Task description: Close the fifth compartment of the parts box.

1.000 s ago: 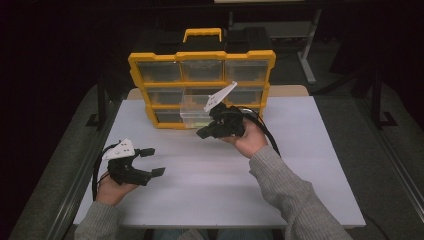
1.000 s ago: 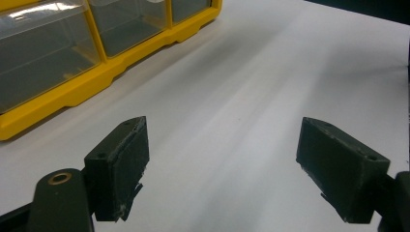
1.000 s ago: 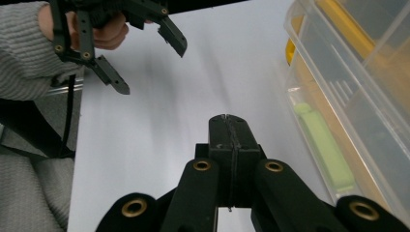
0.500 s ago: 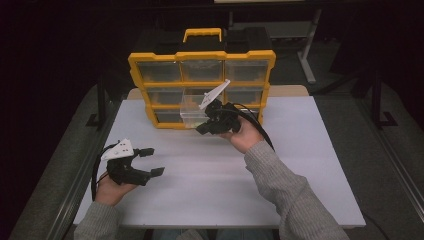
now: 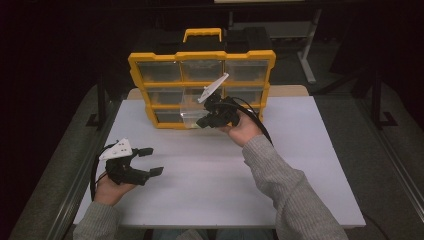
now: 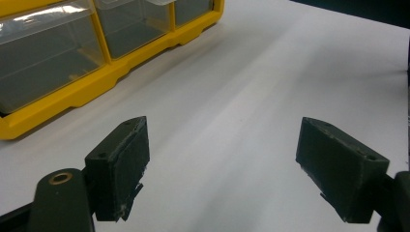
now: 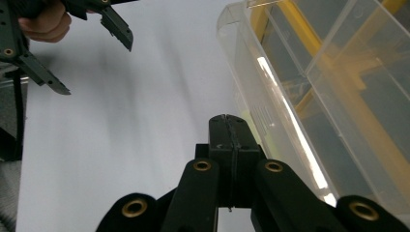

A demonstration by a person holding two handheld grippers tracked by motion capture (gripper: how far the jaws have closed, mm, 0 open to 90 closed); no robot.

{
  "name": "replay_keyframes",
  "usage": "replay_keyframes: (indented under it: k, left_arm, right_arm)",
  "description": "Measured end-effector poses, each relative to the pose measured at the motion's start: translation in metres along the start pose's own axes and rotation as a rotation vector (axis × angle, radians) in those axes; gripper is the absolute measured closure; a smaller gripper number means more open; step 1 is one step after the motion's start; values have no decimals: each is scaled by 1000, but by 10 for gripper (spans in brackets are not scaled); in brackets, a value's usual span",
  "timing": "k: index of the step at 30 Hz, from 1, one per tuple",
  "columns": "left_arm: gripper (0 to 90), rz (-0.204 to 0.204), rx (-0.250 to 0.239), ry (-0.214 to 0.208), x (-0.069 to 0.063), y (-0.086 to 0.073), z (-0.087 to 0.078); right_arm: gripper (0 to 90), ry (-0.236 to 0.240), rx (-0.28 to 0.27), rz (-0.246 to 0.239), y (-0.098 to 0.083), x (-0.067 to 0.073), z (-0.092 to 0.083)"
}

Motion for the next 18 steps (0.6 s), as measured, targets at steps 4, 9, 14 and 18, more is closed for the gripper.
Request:
replay_keyframes:
  k: [4,9,14,18]
  left_arm:
    - [194,9,7,-2,0,0,0]
    - [194,9,5,-1,0,0,0]
    - [194,5,2,0,0,0,0]
    - [195,1,3,1,0,0,0]
  right_arm:
    - [888,-3,4,2,1,0,0]
    - [888,-10,-3,-2,2,-3,-1]
    - [888,-7,-1,7,2,-7,-1]
    - [888,-12,0,12,3,-9,-2]
Point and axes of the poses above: each handheld gripper's, and its own axes: z roughly forward along the jaws, y roughly out of its top, x roughly to its left, the point moved 4 cm from there along z, roughly forward along the jaws, and after that the axes turned 7 degrees about -x, right-handed, at the moved point
